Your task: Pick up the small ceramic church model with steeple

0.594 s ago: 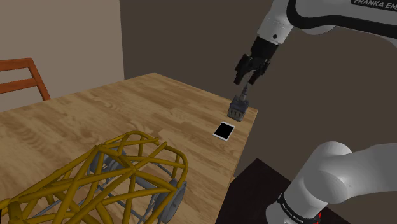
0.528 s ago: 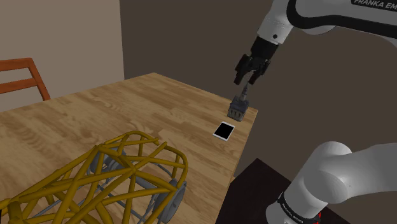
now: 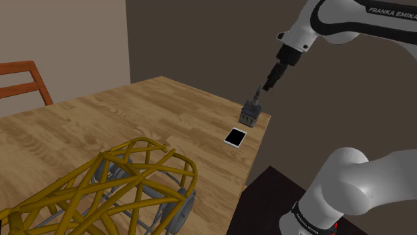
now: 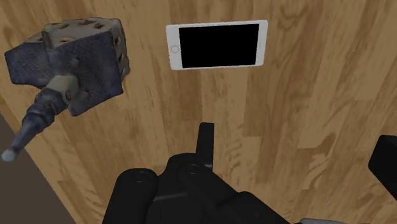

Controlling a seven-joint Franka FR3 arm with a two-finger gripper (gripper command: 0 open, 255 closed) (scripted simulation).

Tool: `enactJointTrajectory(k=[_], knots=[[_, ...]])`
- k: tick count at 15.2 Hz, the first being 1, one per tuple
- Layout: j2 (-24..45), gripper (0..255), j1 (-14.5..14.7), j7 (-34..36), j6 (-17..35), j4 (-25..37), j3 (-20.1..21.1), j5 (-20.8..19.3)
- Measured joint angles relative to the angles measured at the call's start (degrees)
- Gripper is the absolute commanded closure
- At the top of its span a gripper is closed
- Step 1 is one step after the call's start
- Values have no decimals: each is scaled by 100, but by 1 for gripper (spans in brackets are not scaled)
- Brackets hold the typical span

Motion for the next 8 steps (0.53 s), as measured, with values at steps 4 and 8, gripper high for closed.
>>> enactJointTrajectory(k=[4, 8], knots=[[371, 0, 344, -1729, -5, 339, -961, -243], [1038, 0, 860, -3429, -102, 1030, -1895, -268]])
